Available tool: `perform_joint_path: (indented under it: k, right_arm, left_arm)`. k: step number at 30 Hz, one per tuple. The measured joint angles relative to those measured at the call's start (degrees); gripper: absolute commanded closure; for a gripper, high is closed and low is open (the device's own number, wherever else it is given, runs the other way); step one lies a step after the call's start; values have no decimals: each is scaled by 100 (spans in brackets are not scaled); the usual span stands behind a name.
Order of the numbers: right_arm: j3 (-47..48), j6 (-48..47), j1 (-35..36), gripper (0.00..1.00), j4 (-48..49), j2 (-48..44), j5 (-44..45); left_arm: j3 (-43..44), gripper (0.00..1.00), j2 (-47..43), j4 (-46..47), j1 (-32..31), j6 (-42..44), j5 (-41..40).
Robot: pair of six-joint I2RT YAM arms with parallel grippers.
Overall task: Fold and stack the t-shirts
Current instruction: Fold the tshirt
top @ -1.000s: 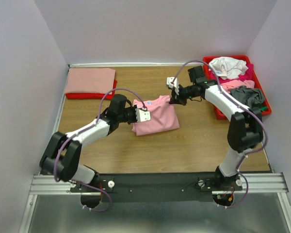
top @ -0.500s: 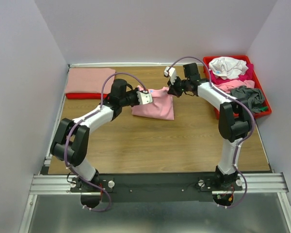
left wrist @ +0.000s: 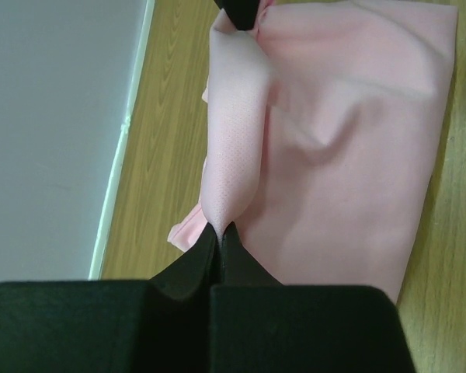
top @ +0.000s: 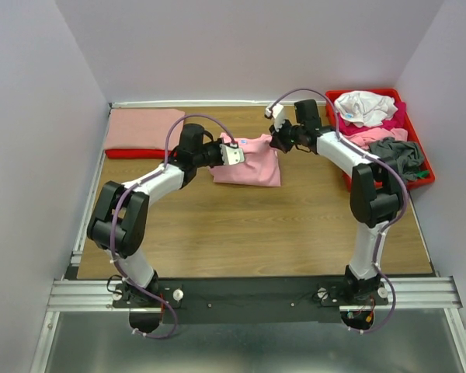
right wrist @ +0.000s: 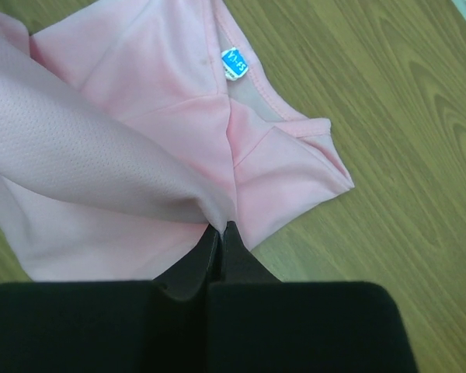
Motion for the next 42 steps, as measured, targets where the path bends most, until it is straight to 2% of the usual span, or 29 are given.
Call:
perform_joint_path:
  k: [5,10,18,26,28,29,31,32,33,34,35,38,42]
  right_arm:
    - [-562,-63,0,100,13,-527,-74]
    - [-1209,-389,0,100,-225,-1589,-361]
    - [-2332,-1526,0,100,-1373,-3126,-855]
    - [-3799,-3082,9,100,-2879,-4085,-538]
    - [-4024,-3322,11,100,-3130,-4282,-431]
    - [-4120,-3495,11,99,-3268,-4404,-365]
    - [-4170,-3742,11,94,-3473,-4566,-310]
    - [-4172,-3882,11,86,-3563,-4645,-297]
    - [-4172,-3919,11,79,-3591,-4673,-293]
    - [-4172,-4000,11,69,-3663,-4745,-284]
    - [-4172,-4063,11,47,-3713,-4784,-271]
    - [-4170,-4288,11,31,-3912,-4841,-245]
    - [-4050,-4402,11,28,-4183,-4848,-205]
  left_arm:
    - [-166,100,-341,-52,-24,81,136]
    - [-1032,100,-1377,-122,-306,125,190]
    - [-1812,100,-2435,-553,-1759,76,-177]
    - [-2234,98,-2730,-1158,-2920,-289,-658]
    - [-2236,90,-2726,-1303,-3134,-400,-745]
    - [-2232,82,-2699,-1373,-3285,-503,-789]
    - [-2229,74,-2634,-1488,-3515,-682,-841]
    - [-2225,47,-2590,-1578,-3641,-835,-885]
    - [-2225,31,-2575,-1600,-3687,-876,-898]
    - [-2221,20,-2562,-1687,-3812,-1023,-955]
    - [-2208,13,-2568,-1762,-3897,-1191,-988]
    - [-2111,12,-2618,-1969,-4054,-1622,-1123]
    - [-1915,12,-3117,-2275,-4109,-2208,-1541]
